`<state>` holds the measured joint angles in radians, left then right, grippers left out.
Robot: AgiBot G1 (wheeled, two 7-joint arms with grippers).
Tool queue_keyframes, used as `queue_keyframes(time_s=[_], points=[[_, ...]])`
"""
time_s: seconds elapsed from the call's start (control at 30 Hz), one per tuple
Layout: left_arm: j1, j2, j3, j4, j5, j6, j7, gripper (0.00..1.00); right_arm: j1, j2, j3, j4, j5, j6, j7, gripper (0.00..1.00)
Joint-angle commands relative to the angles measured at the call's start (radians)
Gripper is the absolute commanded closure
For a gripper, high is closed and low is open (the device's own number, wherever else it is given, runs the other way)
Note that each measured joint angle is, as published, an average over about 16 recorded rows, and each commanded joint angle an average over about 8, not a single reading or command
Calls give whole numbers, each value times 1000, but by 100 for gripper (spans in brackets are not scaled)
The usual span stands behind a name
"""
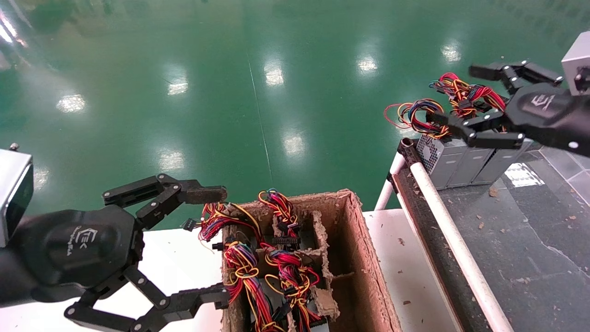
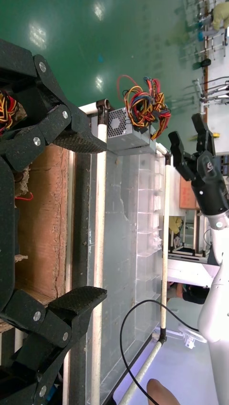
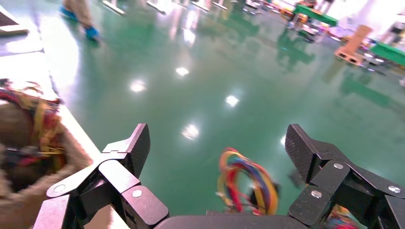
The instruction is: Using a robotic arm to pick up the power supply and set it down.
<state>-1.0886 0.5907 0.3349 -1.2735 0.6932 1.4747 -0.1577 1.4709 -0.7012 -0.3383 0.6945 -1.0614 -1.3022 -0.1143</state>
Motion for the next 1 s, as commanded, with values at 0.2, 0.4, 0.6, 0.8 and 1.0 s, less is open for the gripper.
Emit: queue_keyframes(time_s=[0.2, 0.4, 0.6, 0.8, 1.0], points=[[0, 0, 0, 0, 0, 0, 0, 0, -89, 20, 13, 132, 74, -43, 68, 0], [0, 0, 0, 0, 0, 0, 0, 0, -165, 37, 24, 245, 138, -80, 126, 0], [0, 0, 0, 0, 0, 0, 0, 0, -241, 55, 36, 358, 201, -118, 184, 0], [0, 0, 1, 0, 0, 0, 0, 0, -317, 72, 47, 472, 265, -155, 242, 0], [0, 0, 1, 0, 0, 0, 0, 0, -386, 88, 57, 574, 322, -188, 294, 0]])
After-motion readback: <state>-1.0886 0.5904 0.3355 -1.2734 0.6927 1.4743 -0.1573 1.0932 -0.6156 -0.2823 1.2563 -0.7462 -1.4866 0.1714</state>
